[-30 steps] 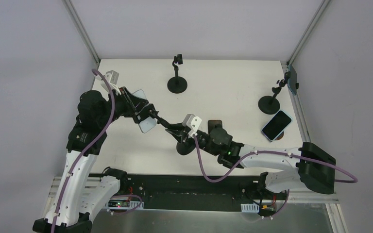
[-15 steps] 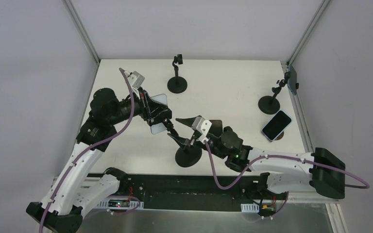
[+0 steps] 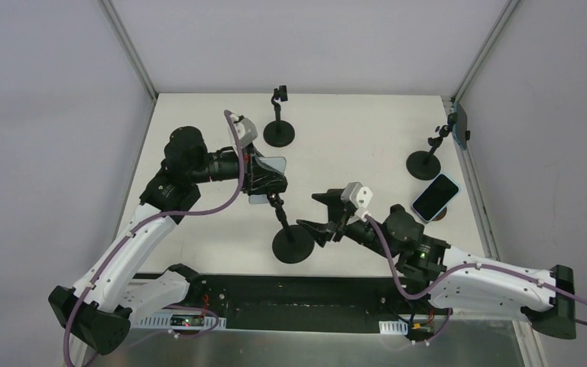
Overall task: Remove the phone from the phone stand
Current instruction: Adjust the phone stand with the phone at the center of the board.
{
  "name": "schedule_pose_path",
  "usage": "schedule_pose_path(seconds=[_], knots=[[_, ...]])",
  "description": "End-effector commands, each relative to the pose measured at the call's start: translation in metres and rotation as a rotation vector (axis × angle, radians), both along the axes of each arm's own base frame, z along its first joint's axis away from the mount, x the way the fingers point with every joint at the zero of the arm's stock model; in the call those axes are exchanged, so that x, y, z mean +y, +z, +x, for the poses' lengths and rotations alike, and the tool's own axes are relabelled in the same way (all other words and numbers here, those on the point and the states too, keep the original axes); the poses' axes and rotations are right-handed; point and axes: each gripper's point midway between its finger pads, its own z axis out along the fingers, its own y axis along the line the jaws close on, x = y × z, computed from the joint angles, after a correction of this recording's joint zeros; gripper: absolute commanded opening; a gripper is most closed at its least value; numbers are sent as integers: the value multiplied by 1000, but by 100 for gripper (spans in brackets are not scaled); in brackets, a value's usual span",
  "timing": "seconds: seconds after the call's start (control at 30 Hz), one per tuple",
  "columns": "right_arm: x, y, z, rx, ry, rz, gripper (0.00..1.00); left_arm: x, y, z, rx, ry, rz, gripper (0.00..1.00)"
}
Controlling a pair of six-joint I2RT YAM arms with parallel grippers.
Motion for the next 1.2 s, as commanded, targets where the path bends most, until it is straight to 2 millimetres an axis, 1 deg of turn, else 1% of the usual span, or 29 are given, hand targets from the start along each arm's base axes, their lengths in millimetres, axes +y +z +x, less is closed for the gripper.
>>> schedule_pose_path(seconds=[0.0,0.13,0.17,0.2,0.33,0.43,0.63,0.7,0.8,0.97,1.07,1.13,1.17], knots=[[-20,-16,-15,112,26,-108,72,-15,60,-53,-482,-341,-56,0],[-28,-23,-35,143,144,-179,73,-16,46,-71,-652,-492,-44,0],[-31,-25,-33,155,134,-196,73,-17,41,-75,-692,-525,-43,0],[-32,-27,-37,169,156,-203,73,-18,37,-76,-733,-548,-42,0],[-32,-34,-36,199,160,-209,73,-25,18,-84,-748,-688,-71,0],[-31,-38,-28,215,130,-202,73,-32,3,-81,-732,-720,-72,0],[-31,-45,-17,246,78,-192,73,-51,-36,-66,-688,-691,-18,0],[-32,-50,-14,260,59,-196,73,-56,-44,-63,-664,-688,-5,0],[-34,-56,-14,276,51,-196,72,-60,-51,-60,-651,-678,11,0],[-41,-60,-14,284,30,-177,73,-65,-55,-59,-635,-661,30,24],[-44,-61,-16,288,30,-168,73,-68,-60,-60,-613,-660,39,41],[-46,-60,-17,284,30,-161,73,-71,-63,-61,-601,-666,42,67],[-46,-60,-17,285,30,-163,73,-72,-63,-62,-599,-670,42,75]])
